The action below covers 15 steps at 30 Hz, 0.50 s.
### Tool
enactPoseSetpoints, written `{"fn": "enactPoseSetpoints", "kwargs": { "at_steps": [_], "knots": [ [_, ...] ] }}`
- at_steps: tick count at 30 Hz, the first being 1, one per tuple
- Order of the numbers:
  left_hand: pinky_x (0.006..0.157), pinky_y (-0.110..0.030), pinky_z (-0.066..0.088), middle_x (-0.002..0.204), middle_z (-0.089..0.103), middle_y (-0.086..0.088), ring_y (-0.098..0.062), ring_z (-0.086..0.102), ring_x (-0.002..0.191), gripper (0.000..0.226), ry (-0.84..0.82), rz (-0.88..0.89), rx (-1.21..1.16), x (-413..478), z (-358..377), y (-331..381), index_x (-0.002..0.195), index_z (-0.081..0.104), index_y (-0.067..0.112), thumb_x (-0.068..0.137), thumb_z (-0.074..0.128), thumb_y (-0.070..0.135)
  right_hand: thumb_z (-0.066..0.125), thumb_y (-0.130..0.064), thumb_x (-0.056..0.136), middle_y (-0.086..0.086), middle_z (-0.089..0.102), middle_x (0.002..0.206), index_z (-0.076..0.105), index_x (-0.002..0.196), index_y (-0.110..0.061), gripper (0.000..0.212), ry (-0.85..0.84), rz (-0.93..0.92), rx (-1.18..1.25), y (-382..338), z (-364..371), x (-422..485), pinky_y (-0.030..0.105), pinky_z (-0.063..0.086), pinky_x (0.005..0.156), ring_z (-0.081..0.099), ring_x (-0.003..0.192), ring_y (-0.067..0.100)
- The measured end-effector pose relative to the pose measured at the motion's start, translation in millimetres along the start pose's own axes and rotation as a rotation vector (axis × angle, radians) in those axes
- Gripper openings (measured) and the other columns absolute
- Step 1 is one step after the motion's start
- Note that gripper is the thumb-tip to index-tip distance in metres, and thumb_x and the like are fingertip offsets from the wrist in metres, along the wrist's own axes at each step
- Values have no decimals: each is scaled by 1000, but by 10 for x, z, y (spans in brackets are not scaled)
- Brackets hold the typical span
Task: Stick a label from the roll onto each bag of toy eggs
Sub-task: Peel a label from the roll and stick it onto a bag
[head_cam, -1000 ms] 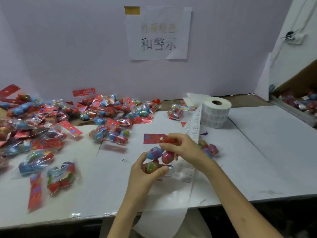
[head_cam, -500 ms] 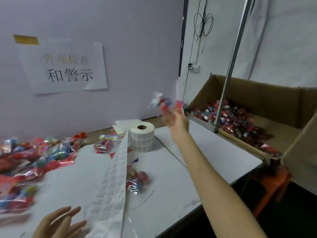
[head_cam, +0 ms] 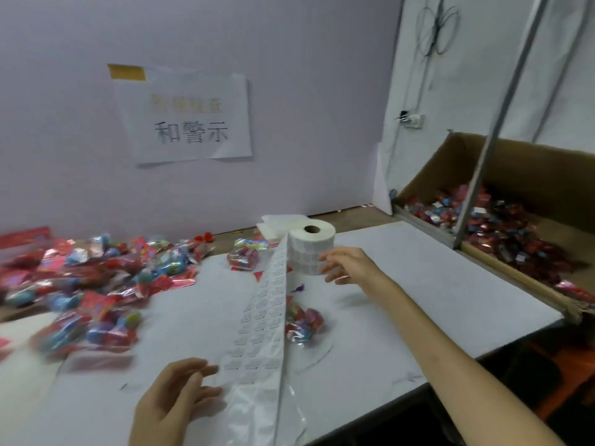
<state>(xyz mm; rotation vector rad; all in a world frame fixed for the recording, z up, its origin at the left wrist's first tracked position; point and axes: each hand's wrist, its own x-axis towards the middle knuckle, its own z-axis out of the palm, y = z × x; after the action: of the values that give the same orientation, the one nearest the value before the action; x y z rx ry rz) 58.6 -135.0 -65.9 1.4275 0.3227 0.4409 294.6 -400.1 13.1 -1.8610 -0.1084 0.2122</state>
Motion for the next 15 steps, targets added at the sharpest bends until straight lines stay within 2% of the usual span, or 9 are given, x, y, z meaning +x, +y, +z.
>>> {"fn": "enactPoseSetpoints", "kwargs": {
  "at_steps": [2,3,5,8,9,12,15],
  "knots": [
    [52,-28,60,85,76,-21,-32,73,61,18,-3,-13,0,-6,100,-11,97,67,-6,98,50,-14,53,-11,101,2,77,83,73,96,-15,21,-94,-98,-107,-117,195,-50,22,50,62,69,64,12],
    [52,-29,59,83,76,-22,-32,72,61,18,5,-4,-5,-19,-51,3,96,67,-6,98,51,-14,54,-11,101,1,76,84,73,97,-16,20,-198,-150,-146,-220,514,-24,20,50,60,69,65,12],
    [54,-32,60,82,75,-22,-35,72,62,17,3,26,23,13,1,10,96,68,-4,98,53,-11,58,-12,100,-1,76,87,72,98,-19,16,-260,-259,-223,-393,705,-32,19,51,61,70,70,10],
    [57,-33,60,82,75,-18,-35,71,66,18,-10,24,61,-39,36,25,95,70,2,99,56,-8,66,-18,97,-2,73,103,71,111,-19,14,-354,-391,-374,-653,1143,84,31,56,73,71,88,11],
    [58,-32,59,82,75,-17,-34,71,67,19,-7,30,64,-52,26,47,94,71,3,99,56,-7,69,-21,96,-3,70,110,68,117,-18,22,-383,-421,-433,-725,1320,143,33,56,79,70,99,14],
    [60,-37,61,81,75,-14,-36,72,69,23,6,27,88,-50,-32,-3,92,73,8,99,56,-6,78,-36,87,-2,57,129,53,138,-19,59,-426,-491,-592,-910,1848,340,26,48,86,59,119,20],
    [60,-41,61,79,75,-13,-27,70,64,29,21,4,69,-41,-18,26,84,74,16,98,59,-4,83,-54,75,6,36,154,31,154,-20,101,-435,-516,-724,-1005,2365,564,39,45,103,47,133,25]
  ]
}}
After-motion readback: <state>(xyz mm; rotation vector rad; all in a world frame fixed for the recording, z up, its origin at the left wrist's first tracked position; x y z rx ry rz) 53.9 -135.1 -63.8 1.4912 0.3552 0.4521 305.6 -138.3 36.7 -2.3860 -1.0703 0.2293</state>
